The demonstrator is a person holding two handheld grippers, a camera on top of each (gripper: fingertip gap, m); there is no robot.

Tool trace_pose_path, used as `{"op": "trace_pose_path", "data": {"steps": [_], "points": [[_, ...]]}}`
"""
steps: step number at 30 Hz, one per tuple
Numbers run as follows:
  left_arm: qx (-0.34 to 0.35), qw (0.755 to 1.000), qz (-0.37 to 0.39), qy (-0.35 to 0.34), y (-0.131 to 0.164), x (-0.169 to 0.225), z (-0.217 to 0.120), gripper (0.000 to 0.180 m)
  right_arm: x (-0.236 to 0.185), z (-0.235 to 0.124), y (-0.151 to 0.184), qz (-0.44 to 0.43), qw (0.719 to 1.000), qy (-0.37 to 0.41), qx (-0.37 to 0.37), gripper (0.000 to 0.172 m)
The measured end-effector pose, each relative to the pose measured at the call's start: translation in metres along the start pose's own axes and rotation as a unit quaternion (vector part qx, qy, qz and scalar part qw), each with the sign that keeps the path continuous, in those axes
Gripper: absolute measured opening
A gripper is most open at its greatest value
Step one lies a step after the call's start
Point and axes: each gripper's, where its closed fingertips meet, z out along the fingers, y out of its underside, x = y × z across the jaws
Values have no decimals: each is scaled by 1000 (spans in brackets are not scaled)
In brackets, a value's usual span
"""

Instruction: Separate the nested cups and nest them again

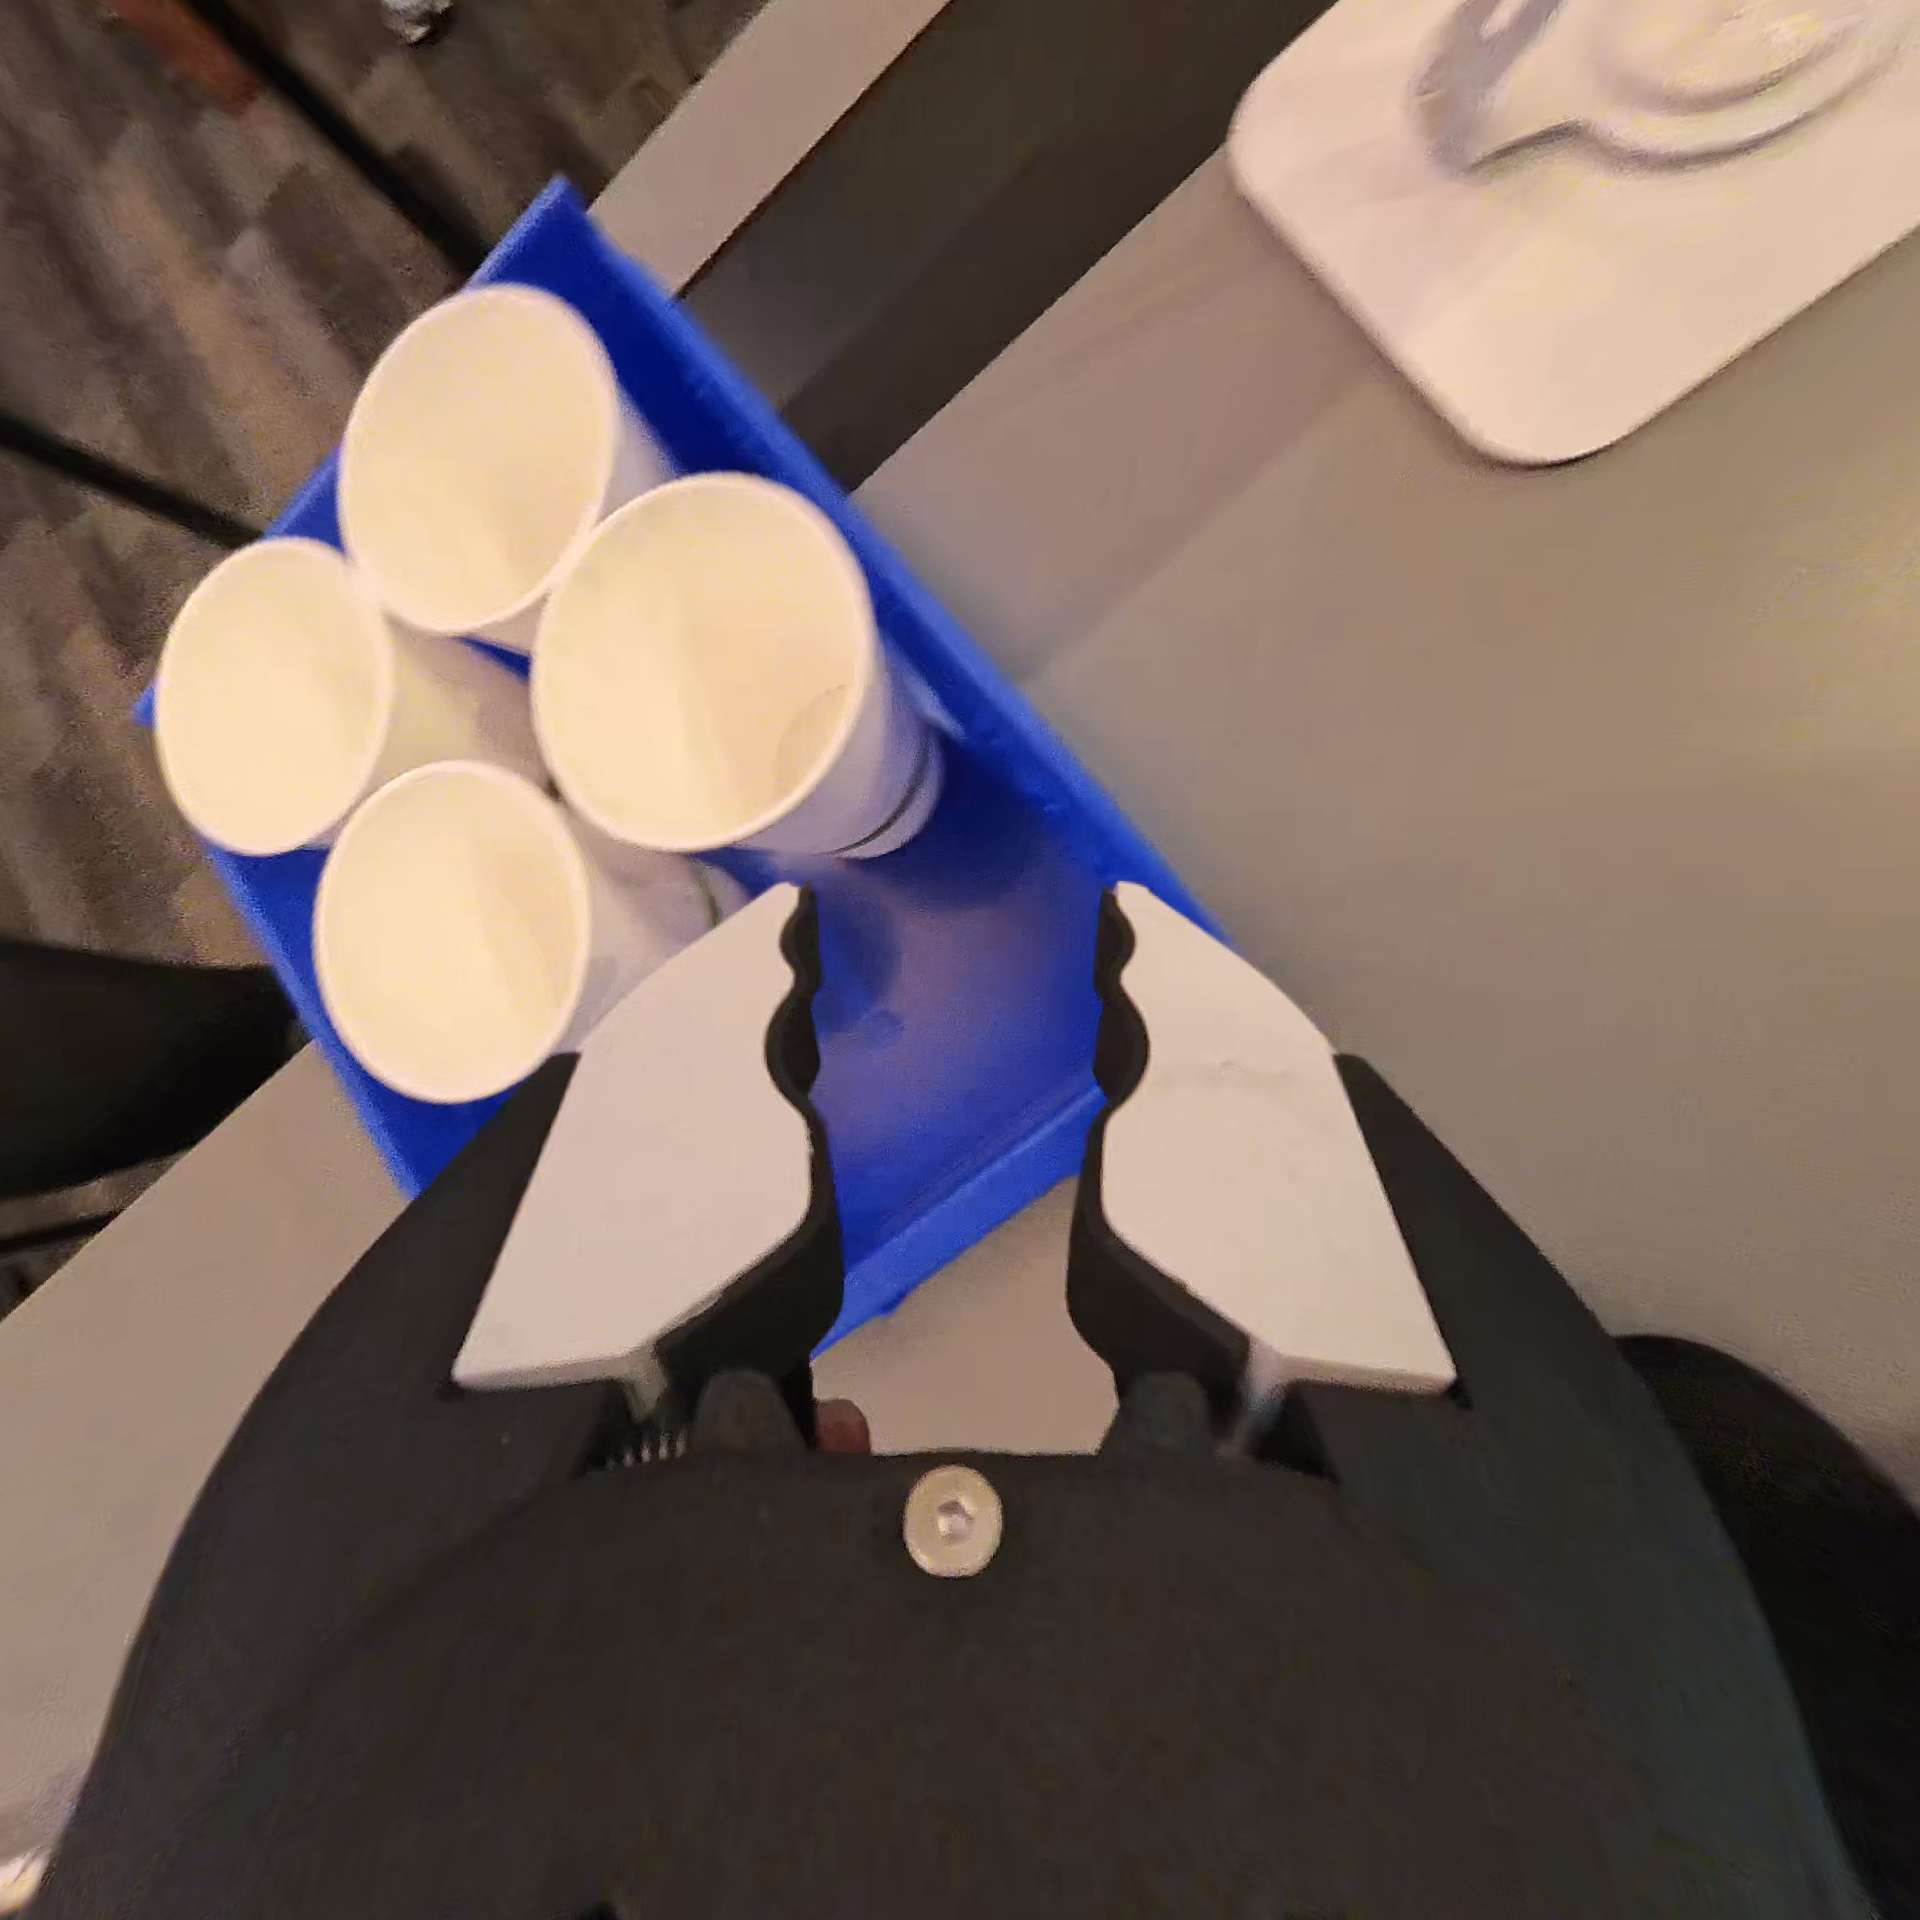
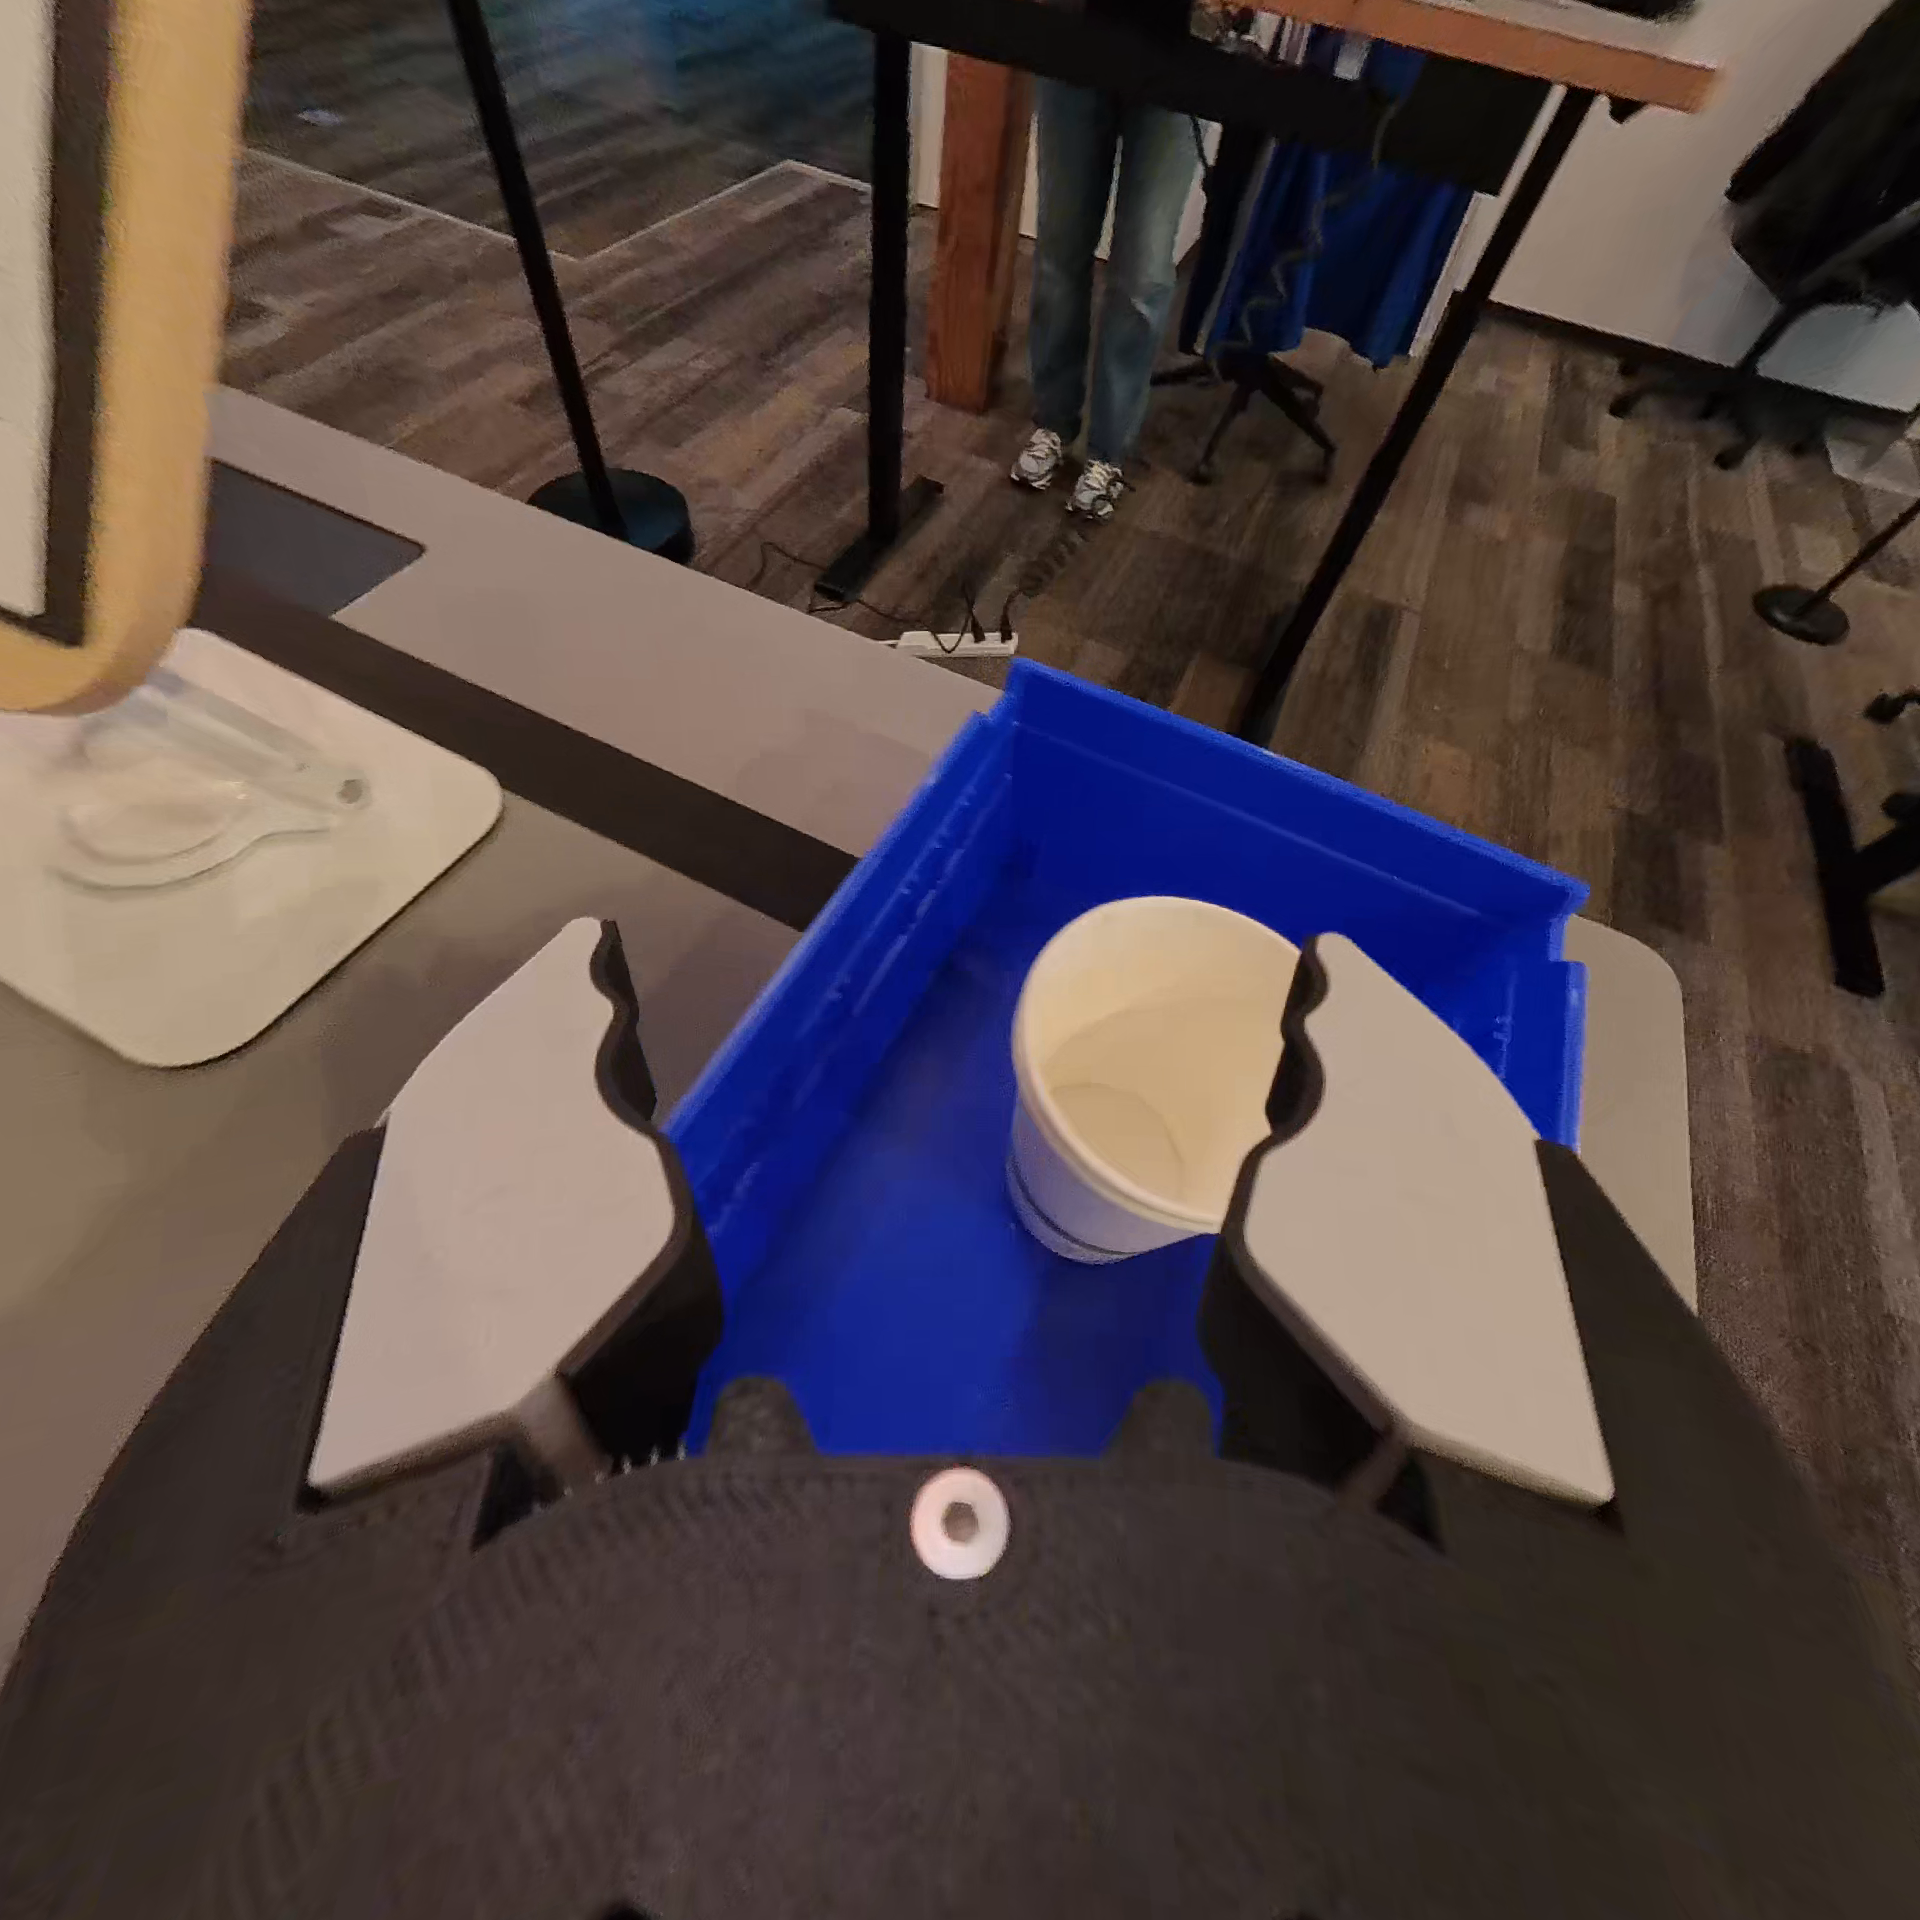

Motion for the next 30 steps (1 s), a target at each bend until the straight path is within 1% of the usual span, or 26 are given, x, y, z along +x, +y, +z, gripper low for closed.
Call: {"op": "trace_pose_path", "data": {"steps": [1,3,6,10,12,14,16,18,20,23,25,28,30], "points": [[-14,1000,3,-18,7,-12,5,51,-8,-3,-2,-7,1000,-5,3,117],[-36,998,13,-56,18,-34,15,53,-24,-9,-5,-11,1000,-19,6,115],[-54,994,17,-96,30,-61,26,57,-43,-16,-10,-31,999,-28,12,114],[-71,991,16,-115,42,-88,40,54,-62,-23,-12,-38,998,-42,12,113],[-83,990,33,-110,48,-94,48,42,-67,-24,-12,-38,998,-48,12,113],[-119,986,43,-105,61,-99,55,29,-72,-25,-14,-40,998,-54,11,112],[-123,986,61,-96,65,-99,60,15,-75,-24,-14,-45,997,-56,9,112],[-123,985,69,-102,65,-103,60,11,-77,-25,-16,-48,997,-58,11,112],[-119,986,72,-92,66,-100,59,8,-80,-27,-20,-52,997,-59,16,111],[-115,986,85,-86,66,-95,49,4,-86,-32,-29,-59,996,-62,29,112],[-119,984,105,-80,67,-90,36,1,-94,-37,-35,-67,995,-70,39,110],[-122,982,123,-69,66,-78,4,0,-112,-42,-47,-83,991,-88,53,108],[-118,982,136,-61,61,-68,-22,0,-132,-46,-54,-93,987,-113,63,107]]}}
